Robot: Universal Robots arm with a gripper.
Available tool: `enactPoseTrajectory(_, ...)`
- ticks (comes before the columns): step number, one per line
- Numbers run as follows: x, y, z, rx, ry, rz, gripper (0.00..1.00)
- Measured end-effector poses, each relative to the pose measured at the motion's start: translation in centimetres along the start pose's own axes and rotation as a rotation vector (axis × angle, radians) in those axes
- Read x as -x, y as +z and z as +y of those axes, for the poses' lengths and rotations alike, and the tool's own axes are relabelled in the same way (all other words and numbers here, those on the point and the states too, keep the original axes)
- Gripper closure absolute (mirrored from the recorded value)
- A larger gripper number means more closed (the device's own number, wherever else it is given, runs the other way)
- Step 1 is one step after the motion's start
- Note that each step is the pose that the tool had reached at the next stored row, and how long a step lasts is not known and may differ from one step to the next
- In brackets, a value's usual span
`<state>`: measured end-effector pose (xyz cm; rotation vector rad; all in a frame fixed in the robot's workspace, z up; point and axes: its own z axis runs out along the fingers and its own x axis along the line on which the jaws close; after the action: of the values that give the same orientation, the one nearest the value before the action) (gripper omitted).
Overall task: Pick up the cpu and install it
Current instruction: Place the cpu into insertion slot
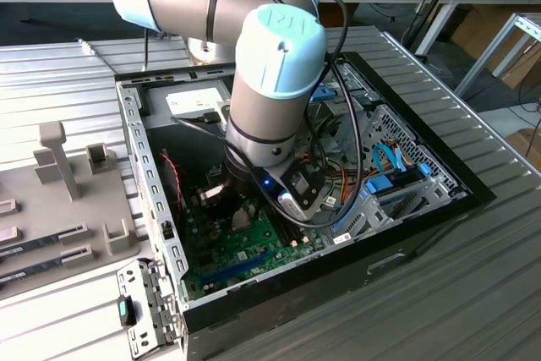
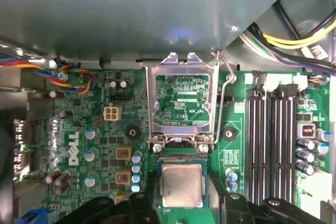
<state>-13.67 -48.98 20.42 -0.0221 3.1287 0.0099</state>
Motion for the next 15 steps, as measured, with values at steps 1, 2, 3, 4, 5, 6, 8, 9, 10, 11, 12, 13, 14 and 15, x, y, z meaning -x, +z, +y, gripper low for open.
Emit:
enactPoseTrajectory(1, 0.00, -0.13, 0.00, 0.0002, 0.000, -0.0001, 0.51)
enactPoseTrajectory(2, 0.00, -0.26, 0.00, 0.0001, 0.000, -0.0001, 0.51)
enactPoseTrajectory(3, 0.01, -0.31, 0.00, 0.0002, 0.000, -0.0001, 0.51)
enactPoseTrajectory(4, 0.01, -0.30, 0.00, 0.0005, 0.000, -0.0001, 0.51)
enactPoseTrajectory(5, 0.01, -0.30, 0.00, 0.0004, 0.000, -0.0001, 0.51)
enactPoseTrajectory(6, 0.01, -0.30, 0.00, 0.0005, 0.000, -0.0002, 0.51)
enactPoseTrajectory(8, -0.02, -0.30, 0.00, 0.0006, 0.000, 0.0000, 0.51)
enactPoseTrajectory(9, -0.03, -0.27, 0.00, 0.0007, -0.001, 0.0004, 0.51)
enactPoseTrajectory(10, -0.03, -0.24, 0.00, 0.0008, -0.012, 0.0005, 0.51)
enactPoseTrajectory(11, -0.03, -0.21, 0.00, 0.0011, -0.022, 0.0005, 0.51)
enactPoseTrajectory(12, 0.00, -0.18, 0.00, 0.0013, -0.028, 0.0005, 0.51)
enactPoseTrajectory(13, 0.00, -0.16, 0.00, 0.0012, -0.029, 0.0006, 0.51)
enactPoseTrajectory(14, 0.00, -0.15, 0.00, 0.0011, -0.029, 0.0007, 0.51)
enactPoseTrajectory(15, 0.00, -0.15, 0.00, 0.0010, -0.029, 0.0007, 0.51)
